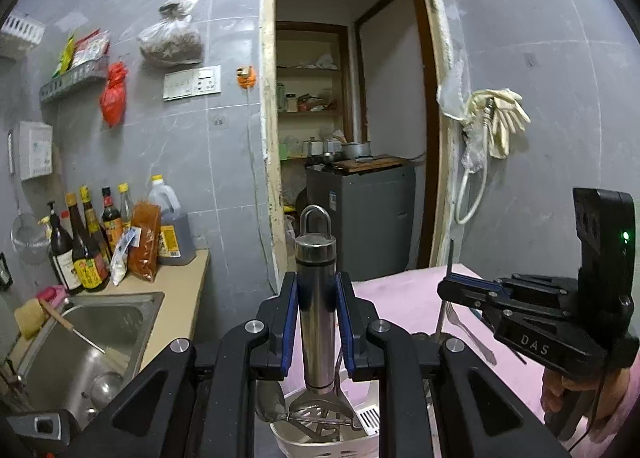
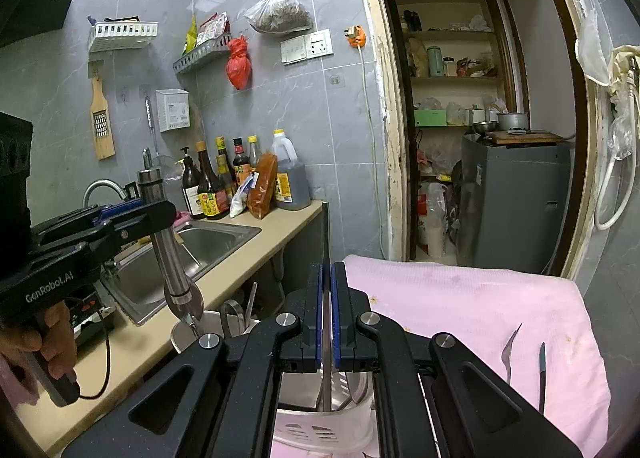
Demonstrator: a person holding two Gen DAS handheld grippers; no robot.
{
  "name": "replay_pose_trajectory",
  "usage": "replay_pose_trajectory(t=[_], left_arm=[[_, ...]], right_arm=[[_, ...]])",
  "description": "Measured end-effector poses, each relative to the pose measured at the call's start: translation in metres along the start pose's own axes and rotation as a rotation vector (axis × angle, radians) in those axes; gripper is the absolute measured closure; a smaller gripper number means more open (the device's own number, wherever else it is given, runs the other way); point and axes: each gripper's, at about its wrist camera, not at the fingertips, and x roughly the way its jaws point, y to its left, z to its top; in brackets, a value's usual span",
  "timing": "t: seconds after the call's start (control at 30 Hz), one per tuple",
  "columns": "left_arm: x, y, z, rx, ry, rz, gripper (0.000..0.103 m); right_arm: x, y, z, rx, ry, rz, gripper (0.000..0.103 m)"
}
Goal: Organize utensils
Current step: 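Lower the masher and skewer down into the caddy with both tools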
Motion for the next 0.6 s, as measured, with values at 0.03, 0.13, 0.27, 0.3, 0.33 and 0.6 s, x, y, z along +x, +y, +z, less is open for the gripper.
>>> replay_pose_trajectory(t=[0.03,0.13,0.27,0.3,0.33,0.6], left_arm=[[0.001,-0.001,0.000,0.018,0.007,-0.011,0.085],[0.005,-0.006,0.000,0.048,0.029,-0.048,0.085],[0.007,-0.014,-0.004,0.069,0.035,-0.063,0.085],[0.007,-0.014,-0.005,0.059,0.027,-0.062,0.085],[0.007,-0.013,-0.005,0.043,0.026,-0.063,0.085],[-0.001,-0.003,-0.009,-0.028,0.004,-0.052,0.085]], right_arm=[[0.000,0.000,0.000,-0.001,0.000,0.000,0.099],[0.000,0.000,-0.001,-0.002,0.006,0.003,0.099],[0.000,0.002,-0.003,-0.011,0.017,0.012,0.099],[-0.001,0.003,-0.003,-0.013,0.019,0.014,0.099],[-0.001,0.003,-0.004,-0.015,0.022,0.015,0.099],[0.001,0.006,-0.008,-0.013,0.047,0.022,0.099]])
